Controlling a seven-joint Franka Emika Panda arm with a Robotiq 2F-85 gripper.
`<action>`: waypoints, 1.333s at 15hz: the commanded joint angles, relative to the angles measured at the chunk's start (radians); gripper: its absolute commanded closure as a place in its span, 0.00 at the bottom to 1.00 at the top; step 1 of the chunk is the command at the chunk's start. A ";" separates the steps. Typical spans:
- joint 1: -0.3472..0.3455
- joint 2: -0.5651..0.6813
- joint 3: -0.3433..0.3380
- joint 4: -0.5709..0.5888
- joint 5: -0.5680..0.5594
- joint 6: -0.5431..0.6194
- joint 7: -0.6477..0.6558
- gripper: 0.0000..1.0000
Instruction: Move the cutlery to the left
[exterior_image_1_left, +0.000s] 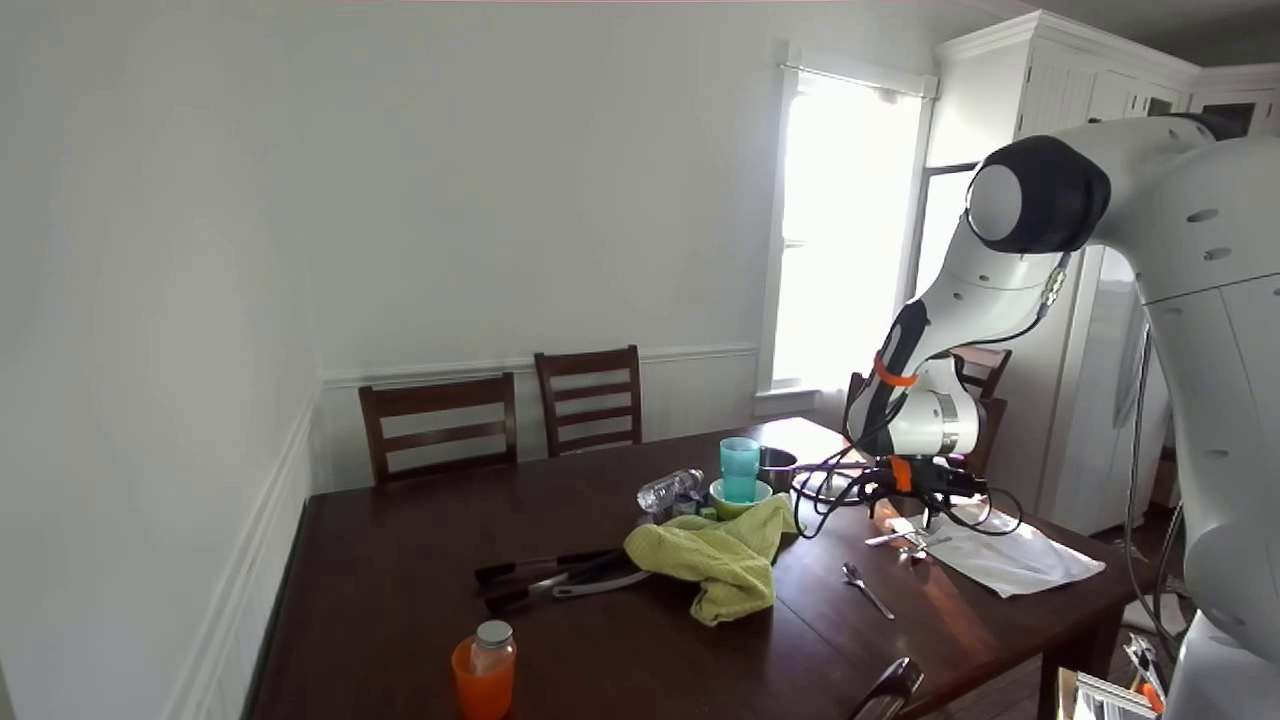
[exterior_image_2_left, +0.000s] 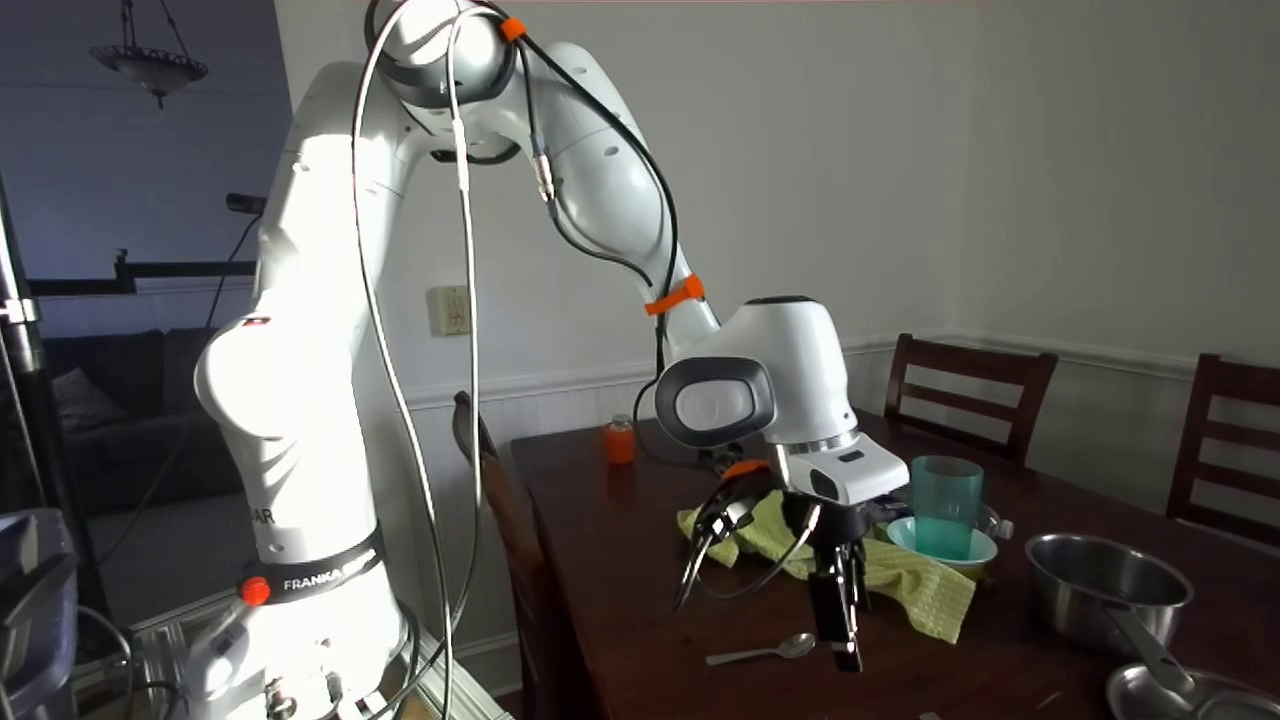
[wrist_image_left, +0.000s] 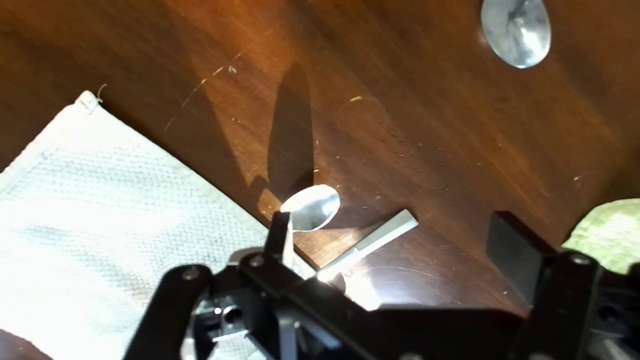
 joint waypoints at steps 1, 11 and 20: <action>0.018 0.055 -0.034 0.040 0.001 -0.012 0.082 0.00; -0.023 0.289 -0.094 0.264 0.101 -0.105 0.405 0.00; -0.102 0.406 -0.057 0.408 0.109 -0.182 0.466 0.12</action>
